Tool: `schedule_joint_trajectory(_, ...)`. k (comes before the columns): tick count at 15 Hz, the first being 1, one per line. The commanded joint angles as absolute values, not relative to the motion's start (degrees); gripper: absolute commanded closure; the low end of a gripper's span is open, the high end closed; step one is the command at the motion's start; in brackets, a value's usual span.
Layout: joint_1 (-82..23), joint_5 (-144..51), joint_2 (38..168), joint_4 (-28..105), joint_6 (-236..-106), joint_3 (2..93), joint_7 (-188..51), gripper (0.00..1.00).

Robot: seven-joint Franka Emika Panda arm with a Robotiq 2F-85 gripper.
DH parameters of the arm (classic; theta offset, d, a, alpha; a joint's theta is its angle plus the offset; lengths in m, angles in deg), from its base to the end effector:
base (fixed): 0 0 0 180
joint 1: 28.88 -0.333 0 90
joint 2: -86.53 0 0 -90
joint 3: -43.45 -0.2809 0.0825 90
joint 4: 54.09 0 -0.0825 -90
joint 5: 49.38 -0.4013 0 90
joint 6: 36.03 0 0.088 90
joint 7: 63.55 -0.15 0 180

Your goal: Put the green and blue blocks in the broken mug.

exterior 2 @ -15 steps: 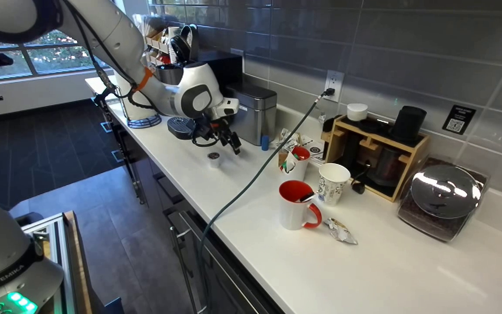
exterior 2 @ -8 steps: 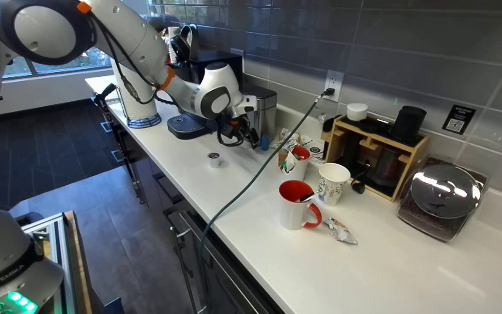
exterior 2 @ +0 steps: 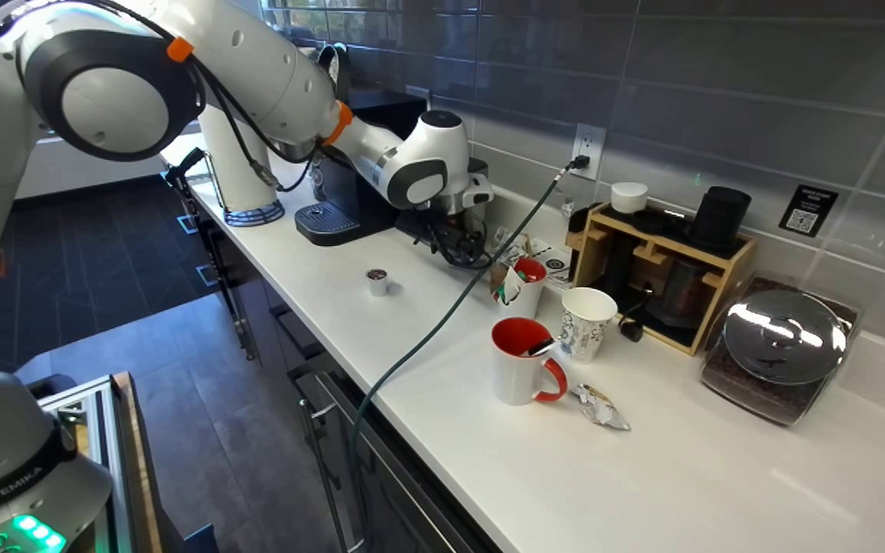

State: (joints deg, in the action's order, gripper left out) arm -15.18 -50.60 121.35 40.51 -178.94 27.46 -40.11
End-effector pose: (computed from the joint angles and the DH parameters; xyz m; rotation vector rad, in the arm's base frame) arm 0.7135 0.0135 0.2147 -2.9459 -0.5444 -0.4261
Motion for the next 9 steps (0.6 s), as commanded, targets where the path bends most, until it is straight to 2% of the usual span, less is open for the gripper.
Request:
schedule_joint_trajectory(1,-17.1,-53.0,121.2,39.8,-178.3,30.2,-38.0,0.00)
schedule_joint_trajectory(8,-16.0,-58.4,122.3,37.7,-179.0,28.5,-34.5,0.00)
schedule_joint_trajectory(9,-15.9,-59.2,122.5,37.4,-179.2,28.4,-34.0,0.03)
